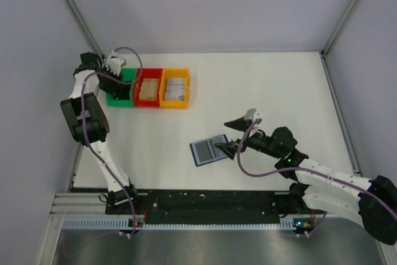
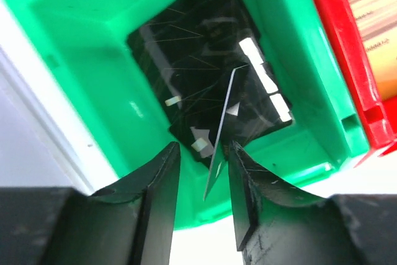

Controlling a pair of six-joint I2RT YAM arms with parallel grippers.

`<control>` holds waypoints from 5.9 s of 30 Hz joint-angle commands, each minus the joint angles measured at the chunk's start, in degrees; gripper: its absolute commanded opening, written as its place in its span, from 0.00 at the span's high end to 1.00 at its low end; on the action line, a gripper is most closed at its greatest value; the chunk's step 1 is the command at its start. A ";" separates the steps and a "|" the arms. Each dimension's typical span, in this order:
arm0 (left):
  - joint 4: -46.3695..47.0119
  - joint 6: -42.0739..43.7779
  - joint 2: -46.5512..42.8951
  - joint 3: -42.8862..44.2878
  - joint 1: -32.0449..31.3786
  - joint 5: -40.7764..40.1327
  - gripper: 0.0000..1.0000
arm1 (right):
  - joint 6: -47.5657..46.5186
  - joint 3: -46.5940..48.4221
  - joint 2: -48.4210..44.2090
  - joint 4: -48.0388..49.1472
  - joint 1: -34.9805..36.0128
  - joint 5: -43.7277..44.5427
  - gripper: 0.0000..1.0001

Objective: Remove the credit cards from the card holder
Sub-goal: Place the credit card in the storage box, then remove the credit card from the card holder.

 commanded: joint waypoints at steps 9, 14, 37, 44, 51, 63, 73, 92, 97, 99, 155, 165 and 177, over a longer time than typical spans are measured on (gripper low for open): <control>17.75 -7.69 -10.99 -4.57 -2.85 -15.15 0.47 | -0.47 -0.12 0.03 2.88 0.33 -0.77 0.02; 23.80 -22.09 -17.21 -9.39 -2.77 -12.71 0.41 | -0.12 0.41 -0.14 1.30 0.33 0.46 0.02; 27.87 -63.79 -77.68 -57.39 -17.80 0.75 0.01 | 9.11 19.30 7.58 -42.55 0.94 16.10 0.02; 22.76 -62.11 -88.94 -65.29 -22.44 0.67 0.02 | 9.46 24.14 15.05 -49.41 3.13 22.26 0.04; 25.57 -65.37 -91.85 -70.49 -27.54 -0.03 0.01 | 11.12 29.59 23.23 -53.72 5.42 29.28 0.10; 21.44 -62.99 -92.46 -69.35 -30.80 -5.48 0.02 | 12.89 34.07 31.32 -57.15 5.34 31.84 0.18; 21.35 -62.73 -92.29 -69.52 -31.42 -5.57 0.02 | 12.71 36.10 37.29 -57.50 5.42 33.33 0.22; 22.23 -62.90 -92.37 -70.23 -31.68 -3.38 0.01 | 9.02 39.52 45.12 -55.04 8.06 28.50 0.43; 24.33 -66.50 -91.32 -71.28 -32.38 -0.75 0.01 | 8.58 40.23 43.55 -55.83 9.03 29.03 0.44; 27.40 -71.14 -90.62 -73.12 -33.00 1.62 0.00 | 8.49 40.93 41.44 -56.88 9.20 29.46 0.44; 59.59 -90.50 -43.77 -81.48 -55.06 -4.26 0.66 | 21.76 29.15 37.74 -42.57 8.77 14.18 0.62; 63.45 -94.19 -51.48 -85.86 -55.24 -8.55 0.66 | 22.82 30.99 38.26 -34.12 8.15 3.20 0.65; 50.72 -96.83 -85.24 -92.99 -55.06 -25.77 0.62 | 21.24 36.61 45.73 -36.83 10.60 -0.33 0.64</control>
